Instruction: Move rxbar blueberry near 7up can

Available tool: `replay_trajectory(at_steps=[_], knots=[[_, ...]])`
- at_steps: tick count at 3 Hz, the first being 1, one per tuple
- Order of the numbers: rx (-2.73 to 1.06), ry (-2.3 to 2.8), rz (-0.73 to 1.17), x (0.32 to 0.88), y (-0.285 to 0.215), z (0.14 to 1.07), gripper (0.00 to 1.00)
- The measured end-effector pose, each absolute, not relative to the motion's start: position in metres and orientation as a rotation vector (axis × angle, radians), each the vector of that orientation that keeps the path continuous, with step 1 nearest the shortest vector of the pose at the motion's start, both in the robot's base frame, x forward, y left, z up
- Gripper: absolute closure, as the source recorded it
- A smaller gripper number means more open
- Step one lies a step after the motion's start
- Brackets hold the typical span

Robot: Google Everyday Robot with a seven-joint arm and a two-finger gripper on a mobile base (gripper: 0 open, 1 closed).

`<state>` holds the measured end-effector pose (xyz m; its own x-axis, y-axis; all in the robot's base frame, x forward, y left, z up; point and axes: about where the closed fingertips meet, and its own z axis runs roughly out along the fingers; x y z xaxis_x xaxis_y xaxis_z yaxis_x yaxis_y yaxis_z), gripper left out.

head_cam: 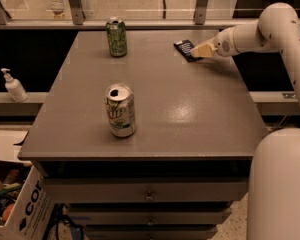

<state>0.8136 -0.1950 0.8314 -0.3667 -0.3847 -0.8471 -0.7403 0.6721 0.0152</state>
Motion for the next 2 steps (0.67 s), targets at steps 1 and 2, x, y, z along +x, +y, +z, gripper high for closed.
replay_trajectory(at_steps=[1,2], knots=[[-0.895,1.979,0.472,0.807,-0.206,0.840,0.88],[-0.915,1.966,0.454,0.799,-0.215,0.850,1.00]])
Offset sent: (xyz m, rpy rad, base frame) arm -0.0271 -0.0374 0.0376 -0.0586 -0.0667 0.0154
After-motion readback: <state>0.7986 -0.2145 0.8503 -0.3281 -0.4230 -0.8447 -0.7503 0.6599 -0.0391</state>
